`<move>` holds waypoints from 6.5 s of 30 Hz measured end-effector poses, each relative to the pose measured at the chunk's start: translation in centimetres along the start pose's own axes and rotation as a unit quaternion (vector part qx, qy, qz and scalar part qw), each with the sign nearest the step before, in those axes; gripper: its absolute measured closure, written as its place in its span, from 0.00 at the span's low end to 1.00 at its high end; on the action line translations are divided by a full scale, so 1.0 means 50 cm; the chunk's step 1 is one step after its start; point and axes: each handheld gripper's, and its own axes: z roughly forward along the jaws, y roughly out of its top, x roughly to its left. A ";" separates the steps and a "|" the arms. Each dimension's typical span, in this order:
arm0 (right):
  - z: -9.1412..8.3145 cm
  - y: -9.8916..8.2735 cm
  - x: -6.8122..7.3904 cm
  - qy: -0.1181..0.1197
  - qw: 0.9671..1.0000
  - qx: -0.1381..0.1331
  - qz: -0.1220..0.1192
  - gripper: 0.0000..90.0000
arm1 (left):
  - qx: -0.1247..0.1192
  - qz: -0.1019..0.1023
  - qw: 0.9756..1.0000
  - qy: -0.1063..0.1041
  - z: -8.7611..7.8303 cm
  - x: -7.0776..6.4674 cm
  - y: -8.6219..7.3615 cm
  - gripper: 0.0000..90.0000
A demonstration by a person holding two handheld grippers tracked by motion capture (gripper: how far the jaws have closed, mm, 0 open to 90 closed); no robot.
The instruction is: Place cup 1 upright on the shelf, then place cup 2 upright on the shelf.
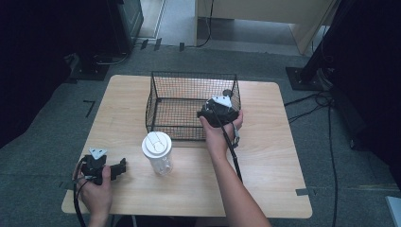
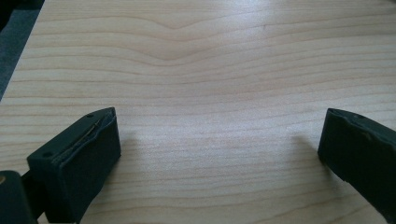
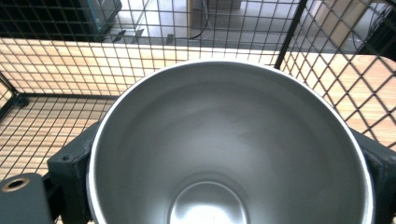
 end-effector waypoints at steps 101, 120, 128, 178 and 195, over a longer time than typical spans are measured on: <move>-0.302 -0.138 0.072 0.305 0.950 -0.026 -0.066 0.00 | 0.002 0.005 1.000 -0.002 0.001 -0.001 0.001 0.00; -0.307 -0.147 0.137 0.338 0.938 -0.016 -0.078 0.00 | 0.002 0.005 1.000 -0.002 0.001 -0.001 0.001 0.00; -0.296 -0.148 0.177 0.342 0.936 -0.012 -0.088 0.00 | 0.002 0.005 1.000 -0.003 0.001 -0.001 0.001 0.00; -0.257 -0.177 0.251 0.281 0.950 -0.037 -0.130 0.18 | 0.002 0.005 1.000 -0.002 0.001 0.000 0.001 0.00; -0.266 -0.167 0.240 0.281 0.950 -0.059 -0.123 0.18 | 0.001 0.004 1.000 -0.002 0.001 -0.001 0.001 0.00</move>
